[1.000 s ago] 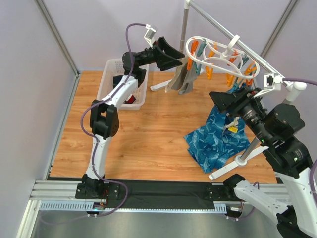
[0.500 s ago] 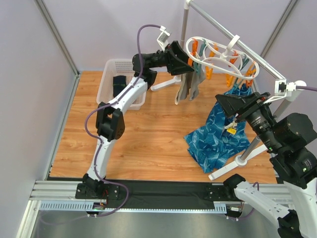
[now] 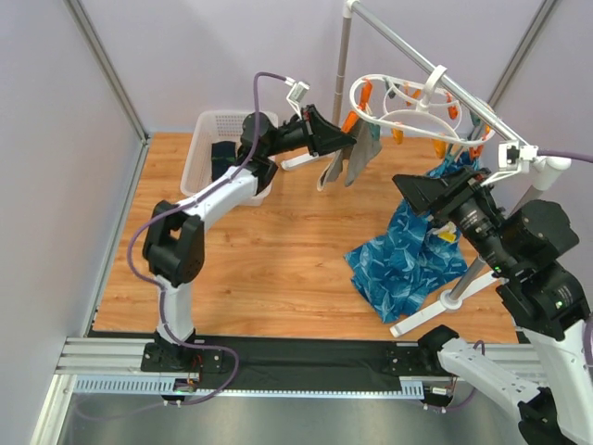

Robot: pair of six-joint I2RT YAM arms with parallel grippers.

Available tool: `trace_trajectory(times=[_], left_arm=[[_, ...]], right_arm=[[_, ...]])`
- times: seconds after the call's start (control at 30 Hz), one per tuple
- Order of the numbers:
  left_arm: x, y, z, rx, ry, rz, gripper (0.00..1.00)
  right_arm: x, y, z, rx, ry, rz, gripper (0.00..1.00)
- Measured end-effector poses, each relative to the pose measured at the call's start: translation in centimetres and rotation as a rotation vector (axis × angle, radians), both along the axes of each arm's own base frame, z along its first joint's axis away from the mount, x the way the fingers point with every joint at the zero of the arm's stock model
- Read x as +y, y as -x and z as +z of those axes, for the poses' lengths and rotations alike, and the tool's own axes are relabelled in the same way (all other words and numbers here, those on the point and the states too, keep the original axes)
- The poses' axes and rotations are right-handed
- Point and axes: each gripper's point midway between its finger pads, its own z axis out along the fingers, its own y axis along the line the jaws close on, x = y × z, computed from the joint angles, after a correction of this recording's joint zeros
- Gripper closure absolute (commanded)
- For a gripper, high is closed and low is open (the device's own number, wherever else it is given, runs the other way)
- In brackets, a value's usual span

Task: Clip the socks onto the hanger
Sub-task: Open the clamp at the hanger.

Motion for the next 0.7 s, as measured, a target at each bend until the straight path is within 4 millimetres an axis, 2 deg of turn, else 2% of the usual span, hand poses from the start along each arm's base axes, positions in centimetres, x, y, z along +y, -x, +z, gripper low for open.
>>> trace_trajectory(times=[0.07,0.23,0.3,0.4,0.47,0.6,0.7], left_arm=[[0.9,0.7,1.6,-0.040,-0.001,0.082,1.00],[1.9,3.6,7.7,-0.213,0.046,0.206,1.00],[1.7,4.5,8.7,-0.262,0.043,0.259,1.00],[0.6,5.5,8.7,-0.320,0.010,0.352,1.00],[-0.5,5.9,8.0,-0.347,-0.033,0.417,1.00],[-1.5,5.2,5.9,-0.379,-0.145,0.553,1.00],[-1.1,4.0,4.6,-0.396,-0.231,0.657,1.00]], right_arm=[[0.7,-0.8,-0.6,0.029,0.006,0.012,0.43],[2.1,-2.8,-2.3,0.104,0.018,0.021,0.45],[2.3,-3.5,-2.8,0.133,0.008,0.003,0.51],[1.8,-4.3,-2.8,0.183,-0.015,-0.051,0.53],[1.6,-4.9,-2.3,0.209,-0.032,-0.092,0.55],[1.5,-5.2,-1.1,0.236,-0.050,-0.141,0.54],[1.6,-5.3,0.0,0.251,-0.036,-0.167,0.52]])
